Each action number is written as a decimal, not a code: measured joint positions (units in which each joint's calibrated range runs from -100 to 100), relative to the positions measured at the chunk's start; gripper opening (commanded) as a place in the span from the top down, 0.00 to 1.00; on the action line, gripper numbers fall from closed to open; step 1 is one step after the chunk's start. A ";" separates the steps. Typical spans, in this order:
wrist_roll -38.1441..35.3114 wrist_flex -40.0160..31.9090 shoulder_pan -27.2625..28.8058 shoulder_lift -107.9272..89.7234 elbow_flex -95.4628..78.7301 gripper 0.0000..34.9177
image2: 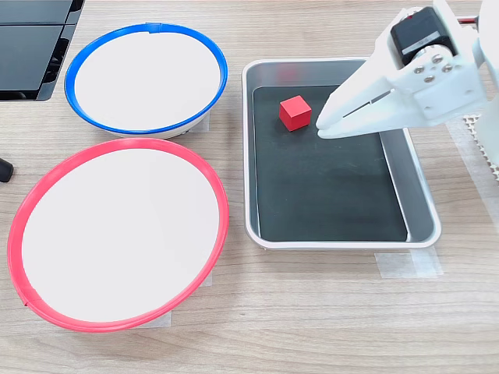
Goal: Move a red block from tray to red dish
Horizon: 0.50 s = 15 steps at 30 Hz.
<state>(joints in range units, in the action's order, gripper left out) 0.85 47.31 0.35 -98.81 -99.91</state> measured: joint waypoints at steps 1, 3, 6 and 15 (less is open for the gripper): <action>0.00 0.00 0.00 0.00 0.00 0.99; 0.00 0.00 0.00 0.00 0.00 0.99; 0.00 0.00 0.09 0.00 0.00 0.99; -5.08 8.65 5.40 6.82 7.26 0.99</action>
<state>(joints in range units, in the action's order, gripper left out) -4.22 55.95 5.75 -91.99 -92.65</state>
